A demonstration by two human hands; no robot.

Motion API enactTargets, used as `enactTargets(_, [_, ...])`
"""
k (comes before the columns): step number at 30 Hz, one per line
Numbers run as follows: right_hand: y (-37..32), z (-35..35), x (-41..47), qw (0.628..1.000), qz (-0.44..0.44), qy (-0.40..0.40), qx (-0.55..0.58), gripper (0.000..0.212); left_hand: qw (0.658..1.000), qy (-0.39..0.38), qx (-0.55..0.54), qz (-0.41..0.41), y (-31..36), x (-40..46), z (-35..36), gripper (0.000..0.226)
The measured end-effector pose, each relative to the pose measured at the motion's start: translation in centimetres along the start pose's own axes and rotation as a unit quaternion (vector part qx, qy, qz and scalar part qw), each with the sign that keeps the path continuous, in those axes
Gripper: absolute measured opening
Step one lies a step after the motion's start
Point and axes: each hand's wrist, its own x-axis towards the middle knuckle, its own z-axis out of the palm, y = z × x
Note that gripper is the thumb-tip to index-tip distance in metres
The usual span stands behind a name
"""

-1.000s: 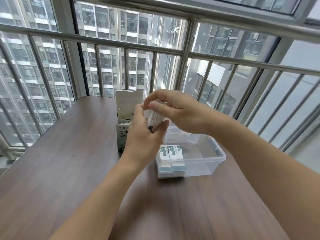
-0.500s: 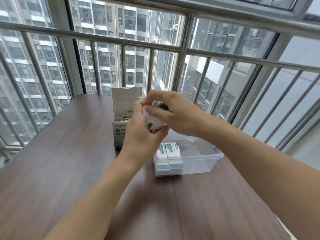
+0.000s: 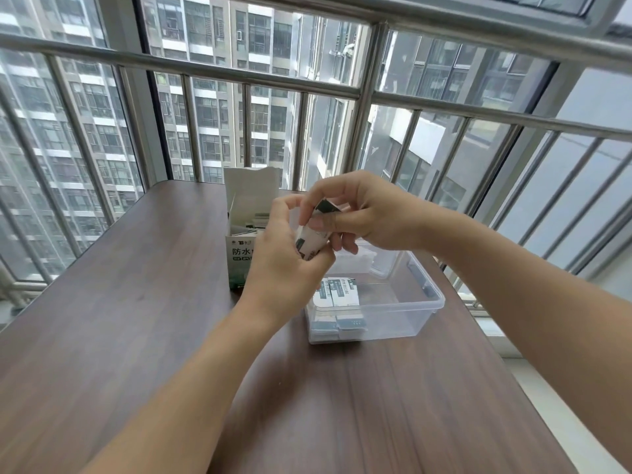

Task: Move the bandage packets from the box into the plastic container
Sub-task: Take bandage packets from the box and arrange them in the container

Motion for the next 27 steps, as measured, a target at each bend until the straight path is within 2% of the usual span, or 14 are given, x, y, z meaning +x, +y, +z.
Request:
enactTargets(4, [0.6,-0.5,-0.1,1.0,0.002,0.004,0.024,0.009,1.0,-0.024,-0.005,0.002,0.6,-0.2,-0.2,0.053])
enactTargets(8, [0.8,-1.1,-0.5,0.997,0.025,-0.035,0.071,0.015,1.0,-0.027,0.009,0.012,0.7,-0.2,-0.1,0.048])
enactTargets(13, [0.6,-2.3,-0.7,0.996,0.043,-0.041,0.074,0.017,0.996,-0.024,0.067,0.051,0.5,-0.3,-0.2,0.059])
enactTargets(17, [0.9,-6.4,-1.4,0.988,0.126,-0.038,0.086,0.016,0.993,-0.014,0.095,0.063,0.0,-0.2,-0.5,0.066])
enactTargets(20, [1.9,-8.3,-2.0,0.962,0.242,-0.129,0.009,0.015,0.993,0.009,0.104,0.054,-0.3,0.1,-0.4,0.058])
enactTargets(22, [3.1,-7.5,-1.8,0.933,0.286,-0.205,-0.074,0.016,0.991,0.017,0.122,0.052,-0.4,0.2,-0.3,0.045])
enactTargets(25, [4.8,-5.2,-1.0,0.909,0.282,-0.249,-0.181,0.016,0.984,0.017,0.165,0.065,-1.0,0.2,-0.3,0.029])
enactTargets(27, [5.2,-4.1,-0.6,0.901,0.272,-0.245,-0.233,0.016,0.98,-0.001,0.187,0.068,-1.4,0.2,-0.3,0.03])
